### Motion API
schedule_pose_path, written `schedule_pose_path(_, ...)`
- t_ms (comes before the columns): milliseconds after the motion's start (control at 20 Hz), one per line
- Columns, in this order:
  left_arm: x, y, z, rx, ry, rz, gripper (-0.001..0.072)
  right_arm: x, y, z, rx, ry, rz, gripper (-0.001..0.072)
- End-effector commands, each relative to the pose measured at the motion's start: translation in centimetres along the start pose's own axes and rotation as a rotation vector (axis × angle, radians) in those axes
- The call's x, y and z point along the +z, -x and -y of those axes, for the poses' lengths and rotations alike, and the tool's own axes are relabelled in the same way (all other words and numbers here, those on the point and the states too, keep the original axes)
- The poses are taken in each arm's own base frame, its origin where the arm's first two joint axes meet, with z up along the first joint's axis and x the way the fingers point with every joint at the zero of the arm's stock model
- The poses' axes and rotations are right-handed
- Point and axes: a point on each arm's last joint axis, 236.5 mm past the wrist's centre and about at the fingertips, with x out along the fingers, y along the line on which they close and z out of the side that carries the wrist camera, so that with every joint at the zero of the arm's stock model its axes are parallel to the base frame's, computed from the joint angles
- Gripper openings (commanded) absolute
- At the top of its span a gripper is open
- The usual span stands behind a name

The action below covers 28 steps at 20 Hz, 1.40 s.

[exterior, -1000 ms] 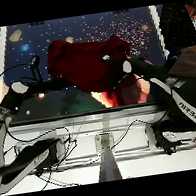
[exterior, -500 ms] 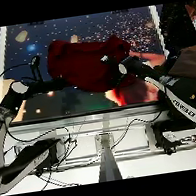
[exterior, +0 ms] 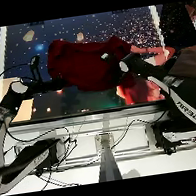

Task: Fold the clothes and pants, and hang the long-sleeved shirts on hangers.

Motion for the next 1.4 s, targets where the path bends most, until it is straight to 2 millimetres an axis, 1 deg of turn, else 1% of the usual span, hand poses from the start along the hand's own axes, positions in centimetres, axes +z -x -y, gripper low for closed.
schedule_pose_path(0, 0.5, 0.4, -0.9, 0.014, 0.018, 0.016, 0.0016, 3.0, 4.7, 1.2, -0.036, 0.004, 0.115, 0.0013)
schedule_pose_path(100, 0.9, 0.8, -1.8, 0.028, 0.040, 0.032, 0.0016, 4.2, 7.5, 2.2, -0.053, -0.013, 0.188, 0.0012)
schedule_pose_path(150, 1.2, 1.0, -2.4, 0.036, 0.053, 0.040, 0.0016, 4.4, 8.5, 2.6, -0.059, -0.025, 0.211, 0.0012)
schedule_pose_path(250, 1.6, 1.4, -3.3, 0.049, 0.075, 0.056, 0.0016, 3.9, 9.7, 3.8, -0.069, -0.051, 0.222, 0.0011)
schedule_pose_path(300, 1.7, 1.5, -3.6, 0.053, 0.082, 0.060, 0.0016, 3.1, 9.8, 4.3, -0.066, -0.067, 0.199, 0.0011)
schedule_pose_path(400, 1.6, 1.6, -3.9, 0.061, 0.079, 0.059, 0.0016, 1.4, 8.8, 4.7, -0.036, -0.076, 0.146, 0.0010)
schedule_pose_path(450, 1.4, 1.5, -3.7, 0.059, 0.075, 0.051, 0.0016, 0.9, 8.0, 4.1, 0.010, -0.081, 0.141, 0.0010)
schedule_pose_path(600, 0.6, 1.0, -3.1, 0.056, 0.039, 0.017, 0.0016, 0.0, 5.2, 0.8, 0.167, -0.128, 0.163, 0.0011)
schedule_pose_path(700, 0.2, 0.6, -2.2, 0.044, 0.018, 0.003, 0.0016, 0.0, 3.9, -0.2, 0.202, -0.174, 0.190, 0.0012)
schedule_pose_path(750, 0.0, 0.4, -1.8, 0.038, 0.008, -0.003, 0.0016, 0.0, 3.4, -0.4, 0.208, -0.193, 0.203, 0.0034)
schedule_pose_path(800, -0.1, 0.3, -1.4, 0.032, -0.001, -0.009, 0.0016, -0.1, 3.0, -0.4, 0.204, -0.207, 0.203, 0.0112)
schedule_pose_path(850, -0.3, 0.1, -1.1, 0.027, -0.009, -0.015, 0.0016, -0.4, 2.6, -0.4, 0.208, -0.226, 0.187, 0.0130)
schedule_pose_path(1000, -0.6, -0.1, -0.5, 0.019, -0.022, -0.024, 0.0016, -0.7, 2.0, -0.4, 0.208, -0.241, 0.169, 0.0122)
schedule_pose_path(1050, -0.6, -0.1, -0.5, 0.019, -0.022, -0.024, 0.0016, -0.7, 2.0, -0.4, 0.208, -0.239, 0.169, 0.0011)
schedule_pose_path(1250, -0.6, -0.1, -0.5, 0.019, -0.022, -0.024, 0.0016, -1.0, 2.0, -0.6, 0.213, -0.229, 0.157, 0.0013)
schedule_pose_path(1300, -0.6, -0.1, -0.5, 0.019, -0.023, -0.024, 0.0016, -1.3, 1.9, -0.8, 0.221, -0.227, 0.140, 0.0078)
schedule_pose_path(1350, -0.6, -0.1, -0.5, 0.019, -0.022, -0.024, 0.0016, -1.9, 1.9, -1.2, 0.233, -0.222, 0.114, 0.0382)
